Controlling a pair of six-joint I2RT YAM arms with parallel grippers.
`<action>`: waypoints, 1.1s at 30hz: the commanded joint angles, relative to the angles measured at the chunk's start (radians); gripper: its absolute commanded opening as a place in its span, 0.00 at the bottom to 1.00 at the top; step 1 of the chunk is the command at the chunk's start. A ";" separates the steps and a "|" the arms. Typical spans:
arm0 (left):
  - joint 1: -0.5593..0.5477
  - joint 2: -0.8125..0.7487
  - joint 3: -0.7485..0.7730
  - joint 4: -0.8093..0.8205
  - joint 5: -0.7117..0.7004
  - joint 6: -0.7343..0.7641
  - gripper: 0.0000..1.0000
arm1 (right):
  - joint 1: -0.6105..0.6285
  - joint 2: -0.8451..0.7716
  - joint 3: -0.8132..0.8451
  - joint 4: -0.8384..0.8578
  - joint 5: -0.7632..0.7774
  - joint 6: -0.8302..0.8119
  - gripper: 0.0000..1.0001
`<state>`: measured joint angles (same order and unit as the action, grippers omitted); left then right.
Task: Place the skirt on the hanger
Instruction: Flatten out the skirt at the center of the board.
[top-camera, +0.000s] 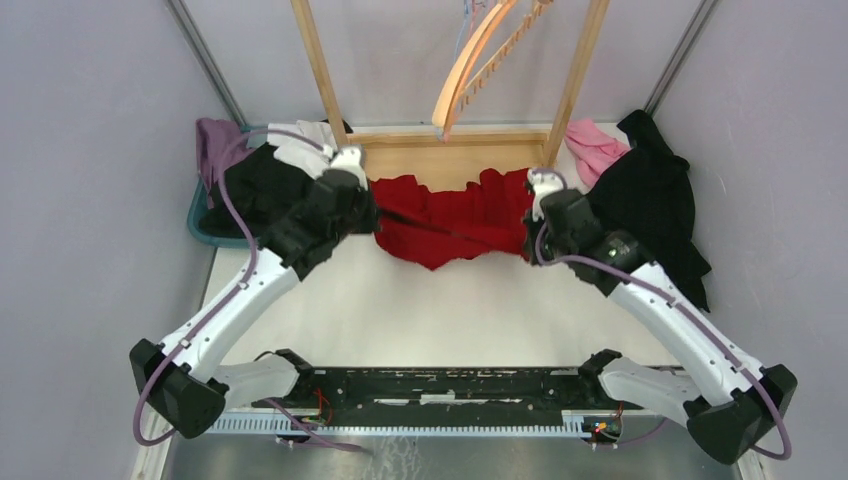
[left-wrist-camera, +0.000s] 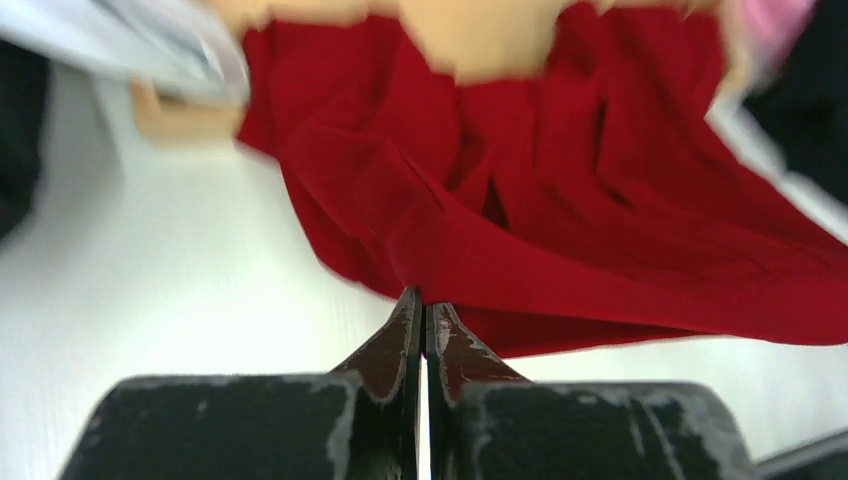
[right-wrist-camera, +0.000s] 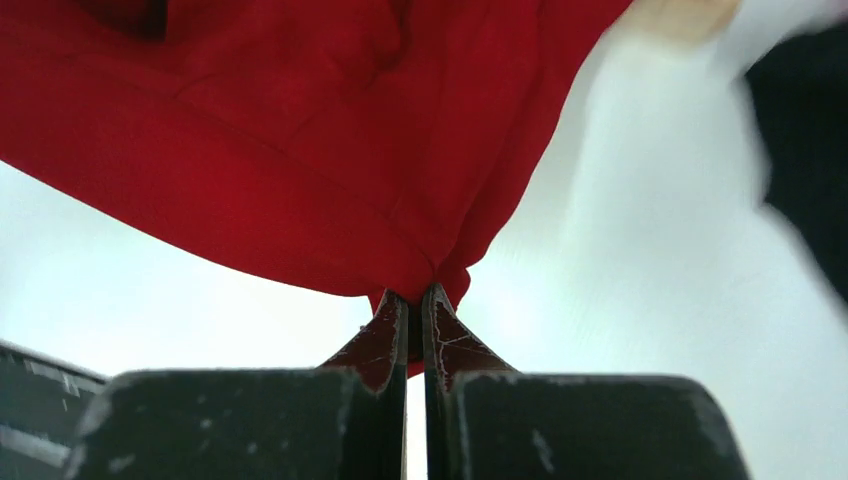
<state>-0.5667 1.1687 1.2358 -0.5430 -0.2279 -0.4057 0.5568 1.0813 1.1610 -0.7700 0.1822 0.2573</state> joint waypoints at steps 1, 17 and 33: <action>-0.078 -0.093 -0.231 0.075 -0.017 -0.134 0.03 | 0.031 -0.130 -0.245 0.070 -0.064 0.131 0.01; -0.200 -0.140 -0.056 -0.091 -0.029 -0.153 0.03 | 0.259 -0.248 -0.074 -0.210 0.103 0.247 0.01; -0.060 0.382 0.885 -0.256 0.050 0.036 0.03 | 0.082 0.249 0.758 -0.282 0.243 -0.049 0.01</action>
<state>-0.6910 1.4631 1.9720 -0.7834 -0.2295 -0.4461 0.7448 1.2270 1.7889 -1.0855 0.4313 0.2962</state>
